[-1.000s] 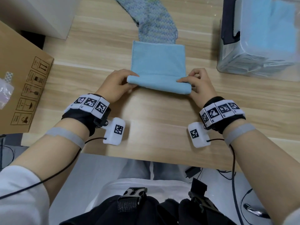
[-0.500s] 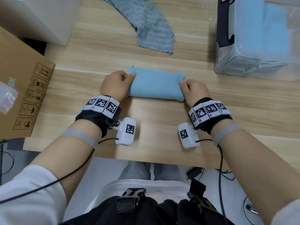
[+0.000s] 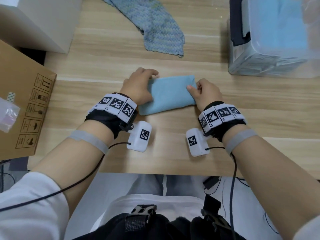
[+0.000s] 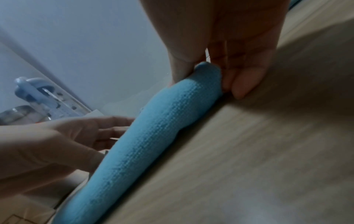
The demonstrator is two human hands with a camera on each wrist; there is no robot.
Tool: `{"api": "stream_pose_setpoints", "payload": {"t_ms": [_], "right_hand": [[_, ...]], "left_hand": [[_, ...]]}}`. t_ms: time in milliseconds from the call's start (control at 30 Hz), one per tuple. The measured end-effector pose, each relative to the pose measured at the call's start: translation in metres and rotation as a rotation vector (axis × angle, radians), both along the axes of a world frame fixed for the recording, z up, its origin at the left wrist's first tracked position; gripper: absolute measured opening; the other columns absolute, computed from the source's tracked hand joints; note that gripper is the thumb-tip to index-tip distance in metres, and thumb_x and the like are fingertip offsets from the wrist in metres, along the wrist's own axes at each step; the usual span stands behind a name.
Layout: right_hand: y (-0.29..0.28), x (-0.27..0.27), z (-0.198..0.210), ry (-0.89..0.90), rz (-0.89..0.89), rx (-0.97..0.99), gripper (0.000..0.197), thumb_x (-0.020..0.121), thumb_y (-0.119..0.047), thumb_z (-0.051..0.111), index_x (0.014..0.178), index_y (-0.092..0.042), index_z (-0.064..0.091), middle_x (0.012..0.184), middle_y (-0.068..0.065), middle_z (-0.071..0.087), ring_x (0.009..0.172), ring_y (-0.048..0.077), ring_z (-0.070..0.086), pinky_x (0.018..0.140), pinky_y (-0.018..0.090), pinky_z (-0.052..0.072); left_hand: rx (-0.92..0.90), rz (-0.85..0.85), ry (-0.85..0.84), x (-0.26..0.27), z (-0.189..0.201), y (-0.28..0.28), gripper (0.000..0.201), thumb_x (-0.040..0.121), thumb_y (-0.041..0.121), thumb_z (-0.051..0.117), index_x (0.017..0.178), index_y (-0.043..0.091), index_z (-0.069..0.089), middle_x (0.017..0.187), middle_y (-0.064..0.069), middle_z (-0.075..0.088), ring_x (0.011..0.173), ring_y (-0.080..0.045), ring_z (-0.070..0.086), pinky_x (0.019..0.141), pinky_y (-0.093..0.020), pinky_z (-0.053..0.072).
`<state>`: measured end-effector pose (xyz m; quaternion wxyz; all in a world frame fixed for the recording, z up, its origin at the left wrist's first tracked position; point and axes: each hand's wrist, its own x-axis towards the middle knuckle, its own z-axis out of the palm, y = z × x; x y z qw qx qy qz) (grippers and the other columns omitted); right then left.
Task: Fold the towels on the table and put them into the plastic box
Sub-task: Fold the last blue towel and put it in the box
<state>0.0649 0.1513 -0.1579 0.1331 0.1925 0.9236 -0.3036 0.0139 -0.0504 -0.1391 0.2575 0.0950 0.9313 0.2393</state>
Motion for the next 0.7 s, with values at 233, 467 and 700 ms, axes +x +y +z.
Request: {"api": "stream_pose_setpoints", "payload": {"t_ms": [233,467,700], "right_hand": [[-0.010,-0.006,-0.003,0.050,-0.154,-0.221,0.025,0.073,-0.028,0.072,0.091,-0.018,0.056,0.090,0.003,0.051,0.080,0.016,0.048,0.063,0.021,0.037],[-0.025,-0.010,0.003,0.126,-0.199,-0.431,0.023,0.056,-0.022,0.074,0.068,-0.037,0.062,0.104,0.019,0.061,0.083,0.025,0.059,0.078,0.027,0.050],[-0.020,-0.014,0.035,0.210,-0.351,-0.850,0.043,0.074,0.003,0.068,0.106,-0.019,0.049,0.088,0.003,0.061,0.070,0.005,0.063,0.066,0.018,0.051]], "left_hand": [[0.002,-0.044,-0.082,-0.004,0.000,0.013,0.062,0.073,0.034,0.069,0.128,0.020,0.045,0.126,-0.004,0.052,0.114,-0.025,0.050,0.097,-0.041,0.041],[0.002,-0.030,-0.229,0.002,-0.002,0.012,0.040,0.067,0.038,0.077,0.096,0.015,0.064,0.098,-0.005,0.066,0.090,-0.023,0.059,0.075,-0.029,0.045],[0.570,0.223,-0.309,0.004,0.025,0.008,0.050,0.056,0.018,0.071,0.104,0.018,0.059,0.106,-0.007,0.068,0.097,-0.023,0.065,0.088,-0.041,0.053]]}}
